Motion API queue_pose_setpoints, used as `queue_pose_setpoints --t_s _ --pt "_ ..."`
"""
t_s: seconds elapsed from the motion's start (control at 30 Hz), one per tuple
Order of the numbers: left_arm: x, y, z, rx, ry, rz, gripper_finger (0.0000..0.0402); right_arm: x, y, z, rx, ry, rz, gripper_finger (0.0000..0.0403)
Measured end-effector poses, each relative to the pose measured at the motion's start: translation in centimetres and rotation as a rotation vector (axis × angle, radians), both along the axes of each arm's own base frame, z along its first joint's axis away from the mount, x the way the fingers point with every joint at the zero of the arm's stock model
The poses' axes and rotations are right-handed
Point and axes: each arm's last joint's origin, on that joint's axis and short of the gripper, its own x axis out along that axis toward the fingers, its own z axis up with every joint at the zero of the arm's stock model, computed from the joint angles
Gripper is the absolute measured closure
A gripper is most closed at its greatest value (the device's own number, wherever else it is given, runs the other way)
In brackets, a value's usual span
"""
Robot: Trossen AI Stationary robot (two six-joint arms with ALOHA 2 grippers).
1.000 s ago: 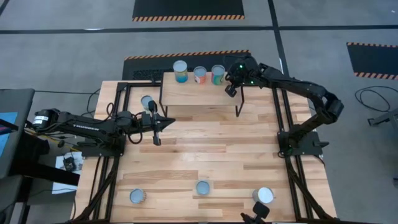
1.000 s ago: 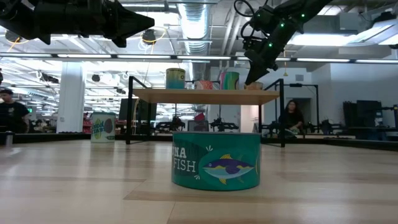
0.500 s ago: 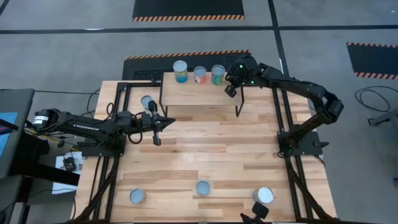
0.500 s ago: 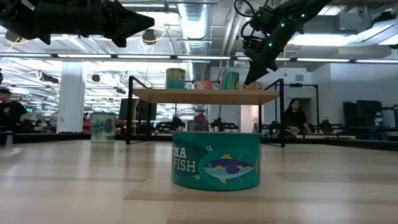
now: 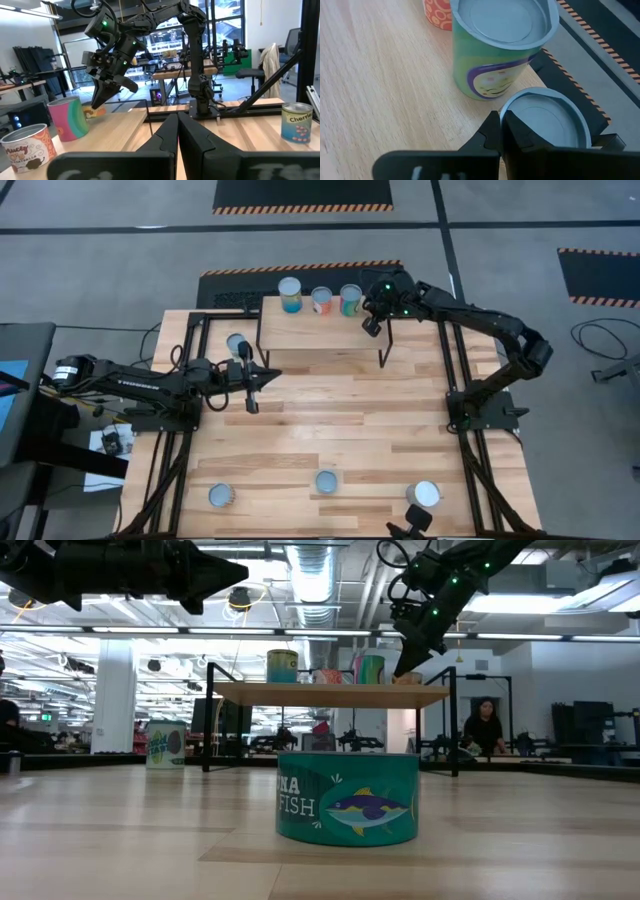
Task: Pick and place cans onto a shelf
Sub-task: Put the canned mushrooms on the shelf
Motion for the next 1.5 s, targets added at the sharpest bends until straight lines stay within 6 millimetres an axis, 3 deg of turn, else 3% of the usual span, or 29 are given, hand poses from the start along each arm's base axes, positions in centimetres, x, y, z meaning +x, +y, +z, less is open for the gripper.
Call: queue_pose_setpoints --t_s 0.23,0.57,0.9,1.5 --pt "0.0 0.0 0.0 0.000 0.000 0.000 0.0400 0.1 0.0 -0.1 0.003 0.004 0.001 0.0388" --pt "0.0 0.0 0.0 0.001 -0.001 -0.004 0.0400 1.7 -0.9 -2.4 0.017 0.052 0.019 0.0385" --pt "0.0 0.0 0.0 0.007 -0.002 -0.005 0.0400 1.4 -0.5 -0.8 0.020 0.048 0.023 0.0383" --pt "0.0 0.0 0.0 0.003 -0.003 -0.003 0.0400 1.8 -0.4 -0.4 0.003 0.009 0.048 0.0382"
